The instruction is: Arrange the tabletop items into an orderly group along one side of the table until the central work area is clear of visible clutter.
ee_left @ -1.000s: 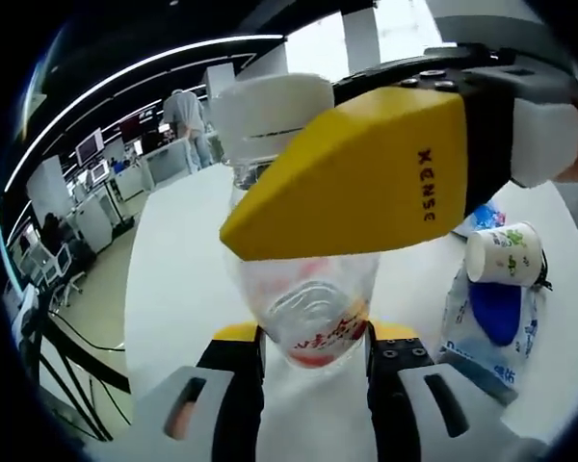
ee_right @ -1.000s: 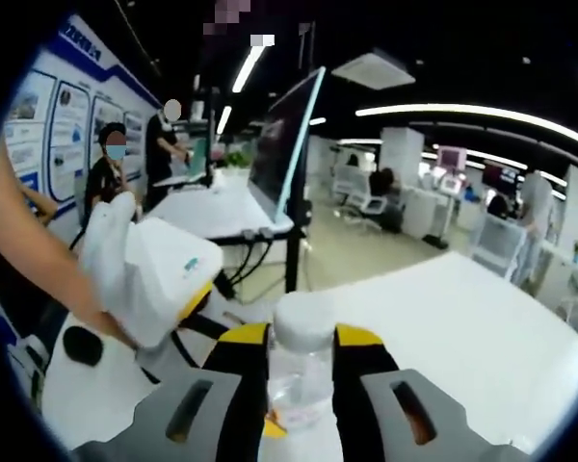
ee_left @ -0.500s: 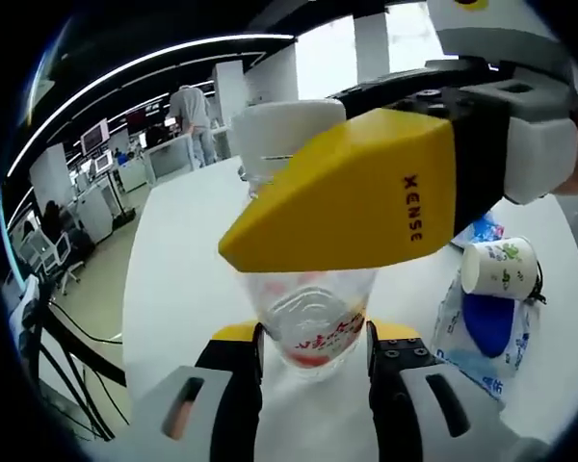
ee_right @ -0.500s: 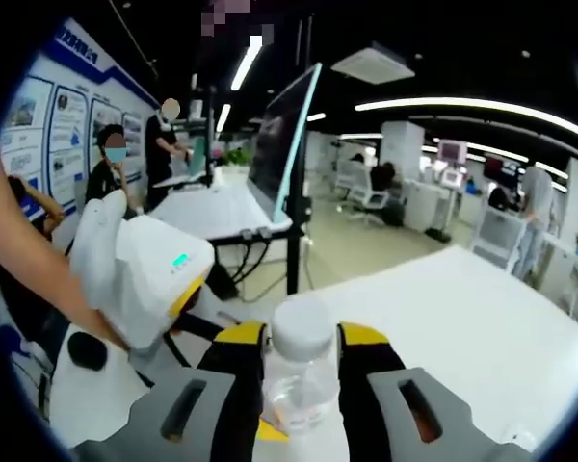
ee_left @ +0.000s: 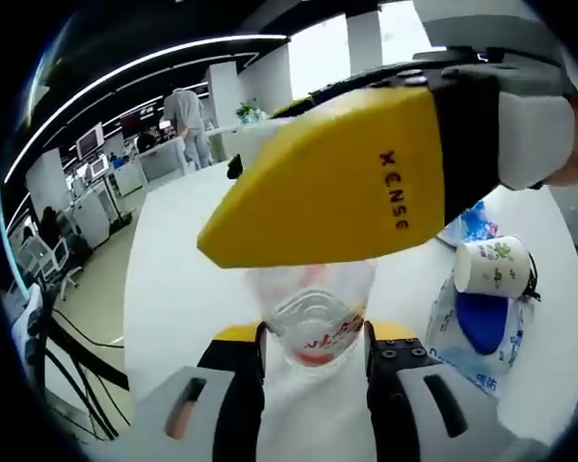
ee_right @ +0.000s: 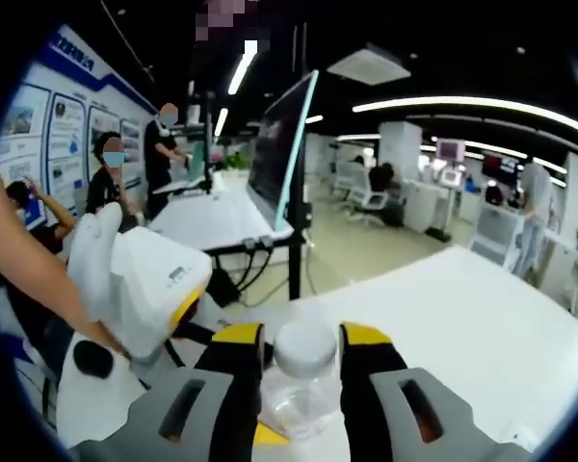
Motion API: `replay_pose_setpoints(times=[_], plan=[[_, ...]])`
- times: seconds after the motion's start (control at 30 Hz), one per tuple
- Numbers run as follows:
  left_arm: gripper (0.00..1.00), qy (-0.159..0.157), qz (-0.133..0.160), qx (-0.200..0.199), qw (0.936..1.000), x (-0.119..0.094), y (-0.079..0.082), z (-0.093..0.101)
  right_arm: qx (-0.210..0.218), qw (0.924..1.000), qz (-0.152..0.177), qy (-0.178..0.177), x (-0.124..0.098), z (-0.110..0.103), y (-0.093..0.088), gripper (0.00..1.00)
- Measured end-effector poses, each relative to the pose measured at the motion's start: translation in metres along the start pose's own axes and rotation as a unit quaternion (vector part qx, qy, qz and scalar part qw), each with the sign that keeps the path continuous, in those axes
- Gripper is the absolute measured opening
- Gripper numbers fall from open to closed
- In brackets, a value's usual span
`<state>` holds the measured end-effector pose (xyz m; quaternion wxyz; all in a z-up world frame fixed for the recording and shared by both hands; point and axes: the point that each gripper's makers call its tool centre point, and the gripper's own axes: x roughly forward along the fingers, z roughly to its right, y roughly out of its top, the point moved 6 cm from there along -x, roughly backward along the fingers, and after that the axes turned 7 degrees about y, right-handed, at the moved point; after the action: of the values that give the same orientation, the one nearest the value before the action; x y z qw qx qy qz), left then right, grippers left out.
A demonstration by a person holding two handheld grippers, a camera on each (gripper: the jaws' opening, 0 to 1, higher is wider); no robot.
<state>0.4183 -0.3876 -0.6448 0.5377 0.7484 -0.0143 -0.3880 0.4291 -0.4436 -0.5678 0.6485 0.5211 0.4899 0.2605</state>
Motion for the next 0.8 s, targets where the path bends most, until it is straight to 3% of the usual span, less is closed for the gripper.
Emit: replay_pose_setpoints(times=[0.3, 0.43, 0.8], plan=[[0.43, -0.010, -0.003, -0.003, 0.9999, -0.004, 0.000, 0.004, 0.013, 0.9998, -0.005, -0.015, -0.002, 0.002, -0.002, 0.20], [0.47, -0.023, -0.022, 0.007, 0.9995, -0.009, -0.005, 0.011, 0.016, 0.9997, -0.005, -0.018, -0.003, 0.000, -0.002, 0.20], [0.50, -0.030, -0.030, -0.003, 0.9991, -0.027, -0.014, 0.020, 0.024, 0.9990, -0.017, -0.035, -0.002, -0.001, -0.001, 0.20]])
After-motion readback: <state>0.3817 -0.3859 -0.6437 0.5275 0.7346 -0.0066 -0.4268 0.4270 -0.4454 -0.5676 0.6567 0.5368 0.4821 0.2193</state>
